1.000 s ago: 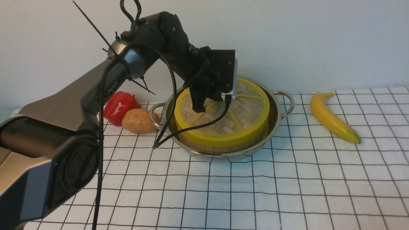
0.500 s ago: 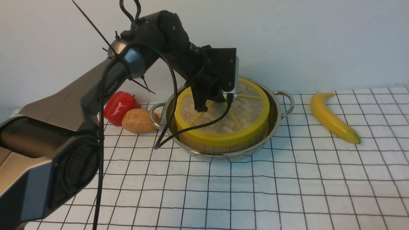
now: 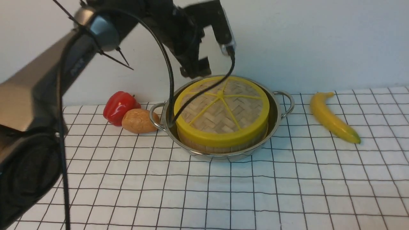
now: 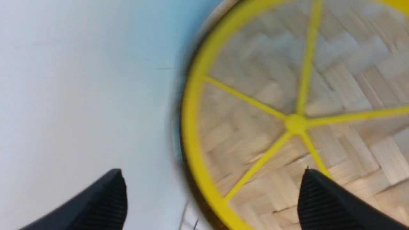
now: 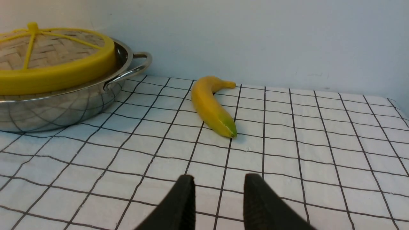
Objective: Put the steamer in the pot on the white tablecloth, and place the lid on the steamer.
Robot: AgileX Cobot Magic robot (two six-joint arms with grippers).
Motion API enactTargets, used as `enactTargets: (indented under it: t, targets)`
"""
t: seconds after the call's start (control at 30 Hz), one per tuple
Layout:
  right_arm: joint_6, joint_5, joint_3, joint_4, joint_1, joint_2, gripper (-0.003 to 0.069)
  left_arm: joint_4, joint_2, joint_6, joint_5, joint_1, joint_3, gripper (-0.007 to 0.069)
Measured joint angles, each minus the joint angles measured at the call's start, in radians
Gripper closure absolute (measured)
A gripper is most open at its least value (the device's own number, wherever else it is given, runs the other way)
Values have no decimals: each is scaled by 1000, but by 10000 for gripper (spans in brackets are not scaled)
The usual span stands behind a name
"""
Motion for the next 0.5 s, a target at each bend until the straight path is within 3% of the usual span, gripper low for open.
enactTargets:
  t: [0.2,0.23,0.27,0.5]
  targets:
    - [0,0,0,2,0,0,419,20,-138,-487,-44,0,-2,95]
    - [0,0,0,2,0,0,419,20,-143,-499,-46,0,-2,105]
    - [0,0,0,2,0,0,419,20,-162,-593,-57,0,-2,146]
    - [0,0,0,2,0,0,419,35,-172,-702,-104,0,-1,308]
